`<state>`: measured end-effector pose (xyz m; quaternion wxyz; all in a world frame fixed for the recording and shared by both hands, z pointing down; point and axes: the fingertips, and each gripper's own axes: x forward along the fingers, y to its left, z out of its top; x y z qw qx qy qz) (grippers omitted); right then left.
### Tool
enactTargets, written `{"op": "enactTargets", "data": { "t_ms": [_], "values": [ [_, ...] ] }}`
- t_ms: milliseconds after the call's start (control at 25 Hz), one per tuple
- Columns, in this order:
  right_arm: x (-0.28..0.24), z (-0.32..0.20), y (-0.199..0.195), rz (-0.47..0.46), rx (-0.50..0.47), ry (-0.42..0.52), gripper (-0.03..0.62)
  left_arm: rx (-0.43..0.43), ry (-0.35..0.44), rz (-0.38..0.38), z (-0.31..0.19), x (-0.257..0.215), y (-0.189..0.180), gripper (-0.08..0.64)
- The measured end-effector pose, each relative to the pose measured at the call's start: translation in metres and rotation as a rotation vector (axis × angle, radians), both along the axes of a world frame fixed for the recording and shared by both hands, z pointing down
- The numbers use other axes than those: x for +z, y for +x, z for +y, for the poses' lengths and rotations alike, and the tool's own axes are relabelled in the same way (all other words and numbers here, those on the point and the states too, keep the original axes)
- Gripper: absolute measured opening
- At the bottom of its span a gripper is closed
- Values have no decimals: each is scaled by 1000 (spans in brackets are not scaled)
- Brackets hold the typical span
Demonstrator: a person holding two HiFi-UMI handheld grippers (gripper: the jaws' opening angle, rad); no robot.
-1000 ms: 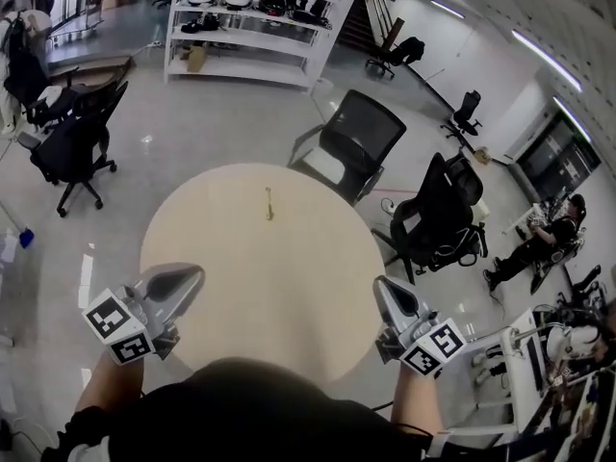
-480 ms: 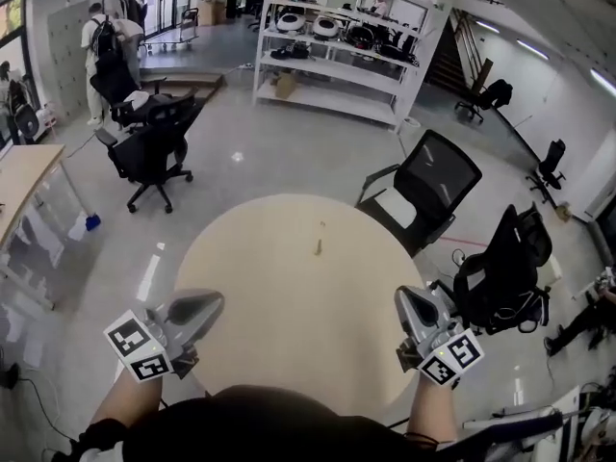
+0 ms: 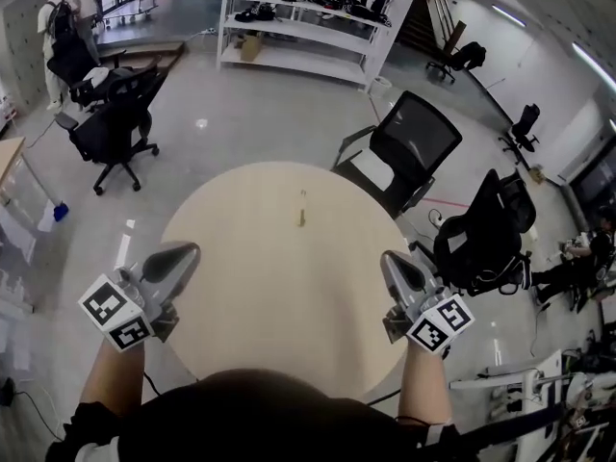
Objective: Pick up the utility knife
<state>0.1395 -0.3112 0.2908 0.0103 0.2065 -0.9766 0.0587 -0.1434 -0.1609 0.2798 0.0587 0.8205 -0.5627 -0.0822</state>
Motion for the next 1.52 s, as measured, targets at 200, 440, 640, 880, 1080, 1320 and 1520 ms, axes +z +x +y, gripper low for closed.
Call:
{"op": "enactTargets", "data": {
  "t_ms": [200,440,640,880,1080,1320,1520],
  "values": [
    [3,-39,-9,34,23,-7,64,3,-14,-18,-30,13,-5,0],
    [28,-105,-23,83,43,-59,163,14,-54,-41,-76,33,-1,0],
    [72,-169,-41,188,114,-124,183,24,-65,-72,-119,47,-11,0],
    [136,-243,-79,285,113,-226,216,34,-108,-93,-189,86,-25,0],
    [207,-288,-114,398,96,-290,216,44,-107,-100,-243,131,-36,0],
    [300,-321,-155,495,54,-374,222,66,-146,-104,-296,196,-43,0],
    [367,-333,-181,558,23,-438,237,68,-214,-101,-326,249,-48,0]
  ]
}}
